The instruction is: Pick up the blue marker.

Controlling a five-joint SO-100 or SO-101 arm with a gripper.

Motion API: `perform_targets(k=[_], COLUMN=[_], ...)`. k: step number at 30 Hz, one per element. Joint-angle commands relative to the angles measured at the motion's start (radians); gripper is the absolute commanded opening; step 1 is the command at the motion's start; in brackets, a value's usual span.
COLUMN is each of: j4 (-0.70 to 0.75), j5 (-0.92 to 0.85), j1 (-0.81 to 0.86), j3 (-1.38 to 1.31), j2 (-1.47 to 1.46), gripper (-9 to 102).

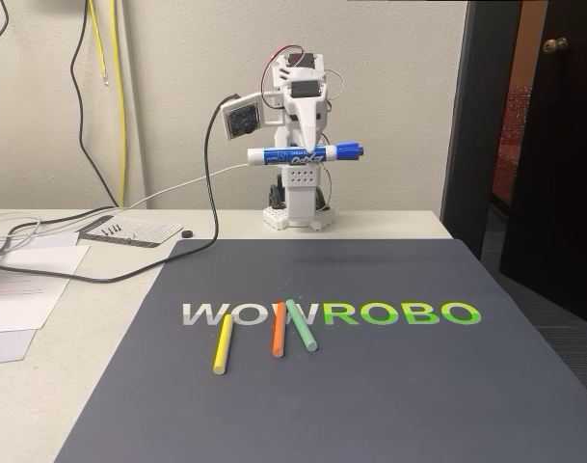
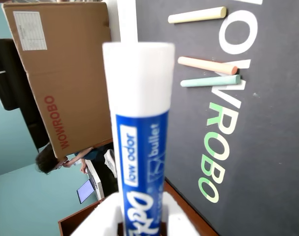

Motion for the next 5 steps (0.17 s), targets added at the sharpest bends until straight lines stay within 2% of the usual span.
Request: perform_targets(k=[1,5], j4=[-0.012,-0.012], j5=[-0.002,0.006], j1=[-0.003,-0.005], j3=[-0.006,-0.006], j2=[-0.002,-0.009], gripper=[0,0])
